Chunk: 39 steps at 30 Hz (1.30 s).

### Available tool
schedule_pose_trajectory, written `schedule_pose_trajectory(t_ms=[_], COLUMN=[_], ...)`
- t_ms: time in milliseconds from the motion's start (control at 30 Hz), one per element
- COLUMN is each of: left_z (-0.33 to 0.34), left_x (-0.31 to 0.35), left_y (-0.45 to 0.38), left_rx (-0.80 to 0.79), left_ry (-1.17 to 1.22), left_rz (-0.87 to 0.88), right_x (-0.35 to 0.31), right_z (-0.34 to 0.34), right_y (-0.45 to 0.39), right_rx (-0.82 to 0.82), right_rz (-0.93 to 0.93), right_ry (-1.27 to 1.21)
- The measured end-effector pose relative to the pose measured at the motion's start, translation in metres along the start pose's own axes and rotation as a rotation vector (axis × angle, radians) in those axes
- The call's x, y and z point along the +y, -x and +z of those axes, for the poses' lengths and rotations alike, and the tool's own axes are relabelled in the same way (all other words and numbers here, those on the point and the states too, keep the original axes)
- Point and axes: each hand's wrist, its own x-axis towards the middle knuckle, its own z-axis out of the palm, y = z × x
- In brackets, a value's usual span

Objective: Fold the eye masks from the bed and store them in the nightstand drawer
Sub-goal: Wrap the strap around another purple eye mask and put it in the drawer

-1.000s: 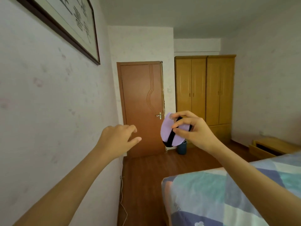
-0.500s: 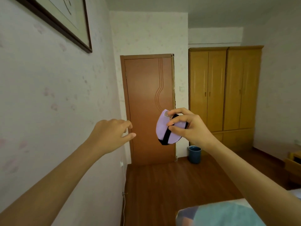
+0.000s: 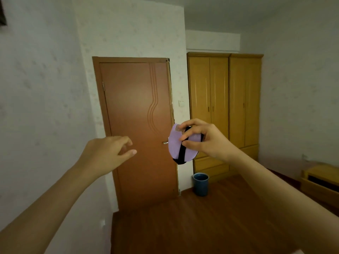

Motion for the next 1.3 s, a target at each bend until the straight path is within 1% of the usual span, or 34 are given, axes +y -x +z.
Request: schedule_pose_trajectory(t_ms=[267, 400, 533, 633, 767, 900, 1000, 1133, 1300], left_z=[0.123, 0.174, 0.232, 0.279, 0.336, 0.384, 0.418, 0.457, 0.482], left_x=[-0.055, -0.074, -0.085, -0.089, -0.085, -0.067, -0.041, 0.016, 0.107], left_y=[-0.166, -0.242, -0.316, -0.376, -0.455, -0.535, -0.593, -0.65, -0.695], left_rx=[0.055, 0.084, 0.114, 0.125, 0.144, 0.154, 0.142, 0.158, 0.143], left_ry=[-0.028, -0.008, 0.003, 0.041, 0.117, 0.201, 0.271, 0.399, 0.485], left_rz=[0.065, 0.106, 0.18, 0.235, 0.329, 0.446, 0.534, 0.646, 0.774], right_x=[0.159, 0.222, 0.281, 0.326, 0.381, 0.428, 0.454, 0.488, 0.527], right_z=[0.028, 0.035, 0.035, 0.031, 0.02, 0.0, -0.019, -0.052, -0.101], right_y=[-0.135, -0.19, -0.229, -0.254, -0.283, -0.302, -0.307, -0.297, -0.272], right_rx=[0.014, 0.025, 0.039, 0.052, 0.114, 0.175, 0.218, 0.284, 0.33], right_rz=[-0.008, 0.006, 0.018, 0.063, 0.116, 0.19, 0.244, 0.322, 0.455], right_ry=[0.066, 0.093, 0.133, 0.173, 0.251, 0.358, 0.423, 0.529, 0.641])
